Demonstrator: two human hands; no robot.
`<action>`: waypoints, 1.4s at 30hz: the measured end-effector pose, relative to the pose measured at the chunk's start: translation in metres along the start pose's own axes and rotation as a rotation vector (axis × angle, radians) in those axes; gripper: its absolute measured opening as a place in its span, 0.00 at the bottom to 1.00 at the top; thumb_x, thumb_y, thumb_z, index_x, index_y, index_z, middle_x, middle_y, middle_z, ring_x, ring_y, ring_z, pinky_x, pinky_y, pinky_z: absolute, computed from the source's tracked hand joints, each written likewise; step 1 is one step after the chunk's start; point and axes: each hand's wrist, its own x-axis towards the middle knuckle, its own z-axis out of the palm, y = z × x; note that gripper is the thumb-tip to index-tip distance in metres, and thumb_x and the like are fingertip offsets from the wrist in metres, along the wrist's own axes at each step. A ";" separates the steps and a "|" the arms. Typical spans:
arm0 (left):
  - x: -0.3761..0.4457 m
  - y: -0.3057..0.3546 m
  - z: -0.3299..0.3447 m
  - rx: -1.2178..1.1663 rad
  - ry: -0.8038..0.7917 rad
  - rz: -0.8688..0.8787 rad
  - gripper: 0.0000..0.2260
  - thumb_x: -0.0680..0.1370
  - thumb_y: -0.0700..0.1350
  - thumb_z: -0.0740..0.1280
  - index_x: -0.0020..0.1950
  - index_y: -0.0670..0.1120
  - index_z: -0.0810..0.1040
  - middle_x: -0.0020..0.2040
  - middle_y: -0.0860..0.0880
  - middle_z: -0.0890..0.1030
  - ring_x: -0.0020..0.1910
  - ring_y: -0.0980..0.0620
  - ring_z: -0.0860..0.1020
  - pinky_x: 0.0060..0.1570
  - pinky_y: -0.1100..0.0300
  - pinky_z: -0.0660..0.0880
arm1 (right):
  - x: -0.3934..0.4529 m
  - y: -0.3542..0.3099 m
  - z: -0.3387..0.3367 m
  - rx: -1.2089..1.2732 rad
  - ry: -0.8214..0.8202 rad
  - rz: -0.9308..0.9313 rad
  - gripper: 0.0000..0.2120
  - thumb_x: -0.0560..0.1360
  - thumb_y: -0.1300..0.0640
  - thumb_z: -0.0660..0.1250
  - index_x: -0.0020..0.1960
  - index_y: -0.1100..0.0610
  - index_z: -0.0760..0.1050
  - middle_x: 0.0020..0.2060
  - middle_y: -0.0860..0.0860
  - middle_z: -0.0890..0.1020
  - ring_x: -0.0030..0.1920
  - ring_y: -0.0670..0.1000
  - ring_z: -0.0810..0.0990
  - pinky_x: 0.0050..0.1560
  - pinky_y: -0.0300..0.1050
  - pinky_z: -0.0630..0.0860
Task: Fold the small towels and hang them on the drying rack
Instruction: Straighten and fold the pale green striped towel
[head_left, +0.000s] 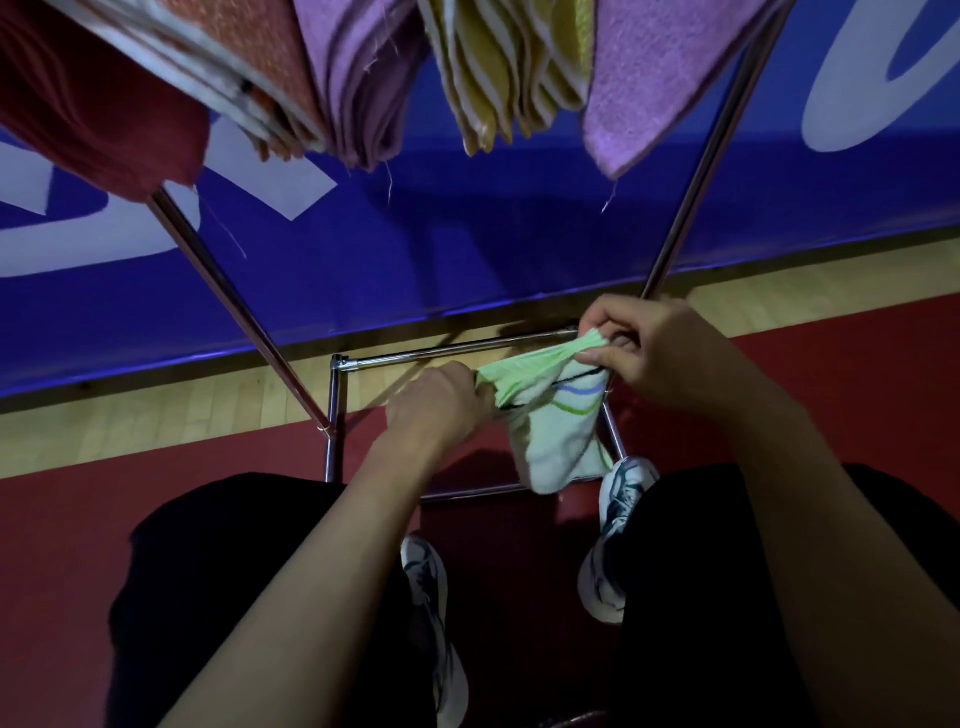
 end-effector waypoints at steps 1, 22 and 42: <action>0.001 -0.004 -0.005 -0.041 0.008 0.006 0.25 0.79 0.64 0.59 0.54 0.43 0.81 0.52 0.40 0.86 0.51 0.37 0.84 0.56 0.46 0.81 | 0.000 0.002 -0.001 -0.049 0.008 0.007 0.09 0.72 0.55 0.78 0.47 0.50 0.79 0.32 0.44 0.78 0.33 0.43 0.75 0.37 0.28 0.68; -0.011 -0.030 -0.052 -0.079 0.077 0.084 0.20 0.78 0.60 0.67 0.40 0.44 0.83 0.34 0.44 0.82 0.39 0.42 0.83 0.39 0.51 0.80 | 0.001 0.002 0.006 -0.018 -0.066 -0.022 0.13 0.69 0.53 0.81 0.43 0.51 0.77 0.35 0.44 0.79 0.34 0.43 0.77 0.39 0.40 0.76; 0.011 -0.030 -0.016 -0.088 0.211 -0.012 0.19 0.73 0.57 0.74 0.31 0.45 0.77 0.27 0.47 0.74 0.34 0.41 0.79 0.35 0.55 0.74 | -0.007 -0.013 0.015 -0.033 -0.103 -0.079 0.14 0.70 0.55 0.80 0.41 0.49 0.74 0.32 0.41 0.77 0.35 0.45 0.77 0.36 0.32 0.68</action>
